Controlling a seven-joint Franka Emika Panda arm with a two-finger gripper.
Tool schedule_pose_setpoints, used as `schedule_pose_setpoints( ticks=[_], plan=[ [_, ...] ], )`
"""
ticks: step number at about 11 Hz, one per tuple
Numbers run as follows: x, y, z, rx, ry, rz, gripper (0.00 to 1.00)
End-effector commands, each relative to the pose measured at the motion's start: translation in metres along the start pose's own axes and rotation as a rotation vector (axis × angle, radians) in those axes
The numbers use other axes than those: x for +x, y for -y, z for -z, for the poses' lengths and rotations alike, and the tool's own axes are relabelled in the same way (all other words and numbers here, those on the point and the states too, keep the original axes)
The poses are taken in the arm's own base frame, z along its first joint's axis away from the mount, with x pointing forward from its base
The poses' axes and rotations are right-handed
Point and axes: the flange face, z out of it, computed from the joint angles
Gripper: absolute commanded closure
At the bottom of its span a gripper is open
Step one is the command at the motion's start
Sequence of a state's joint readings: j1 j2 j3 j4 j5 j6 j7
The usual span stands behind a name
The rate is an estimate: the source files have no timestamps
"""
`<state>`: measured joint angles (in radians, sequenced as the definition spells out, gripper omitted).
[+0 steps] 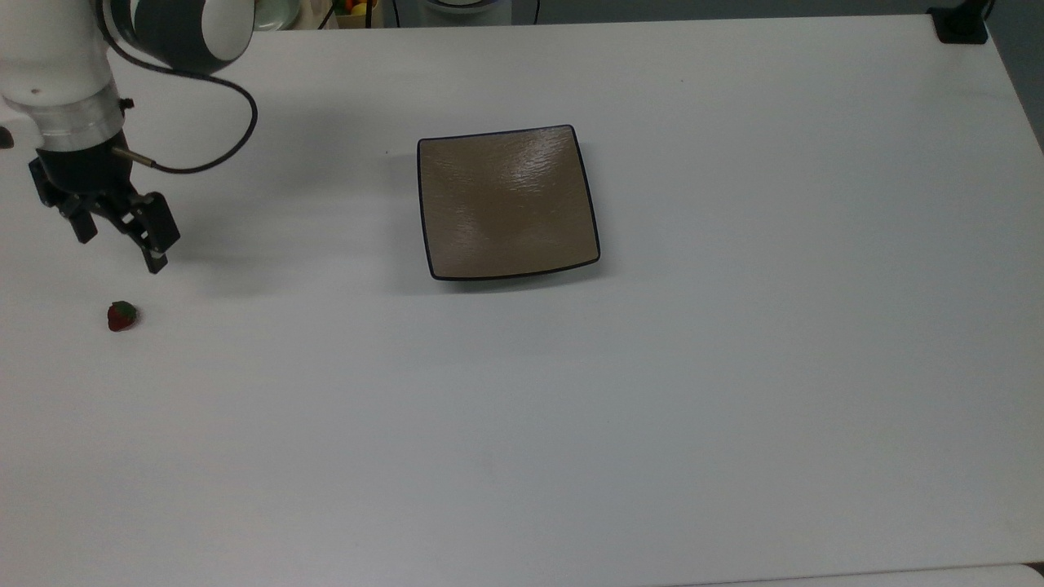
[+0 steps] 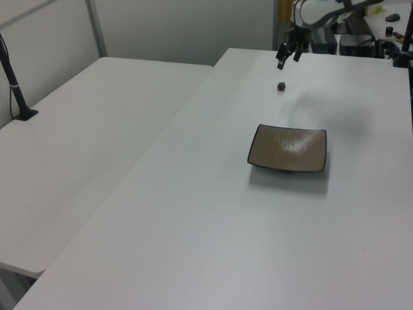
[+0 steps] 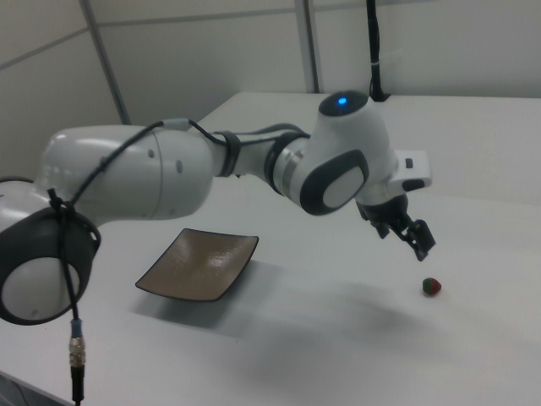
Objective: Strawberries on a ceramic plate
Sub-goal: 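Lower the gripper onto the strawberry and close it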
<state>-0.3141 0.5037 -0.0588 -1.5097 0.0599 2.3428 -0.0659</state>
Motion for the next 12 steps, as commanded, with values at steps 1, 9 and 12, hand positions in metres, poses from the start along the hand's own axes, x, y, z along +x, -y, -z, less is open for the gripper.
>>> schedule_pose_setpoints(
  ticks=[1, 9, 12],
  plan=[
    [0.007, -0.009, -0.025, -0.016, -0.096, -0.003, 0.0],
    [-0.005, -0.017, -0.094, -0.047, -0.12, 0.019, 0.0],
    [-0.009, -0.013, -0.109, -0.07, -0.122, 0.059, 0.1]
  ],
)
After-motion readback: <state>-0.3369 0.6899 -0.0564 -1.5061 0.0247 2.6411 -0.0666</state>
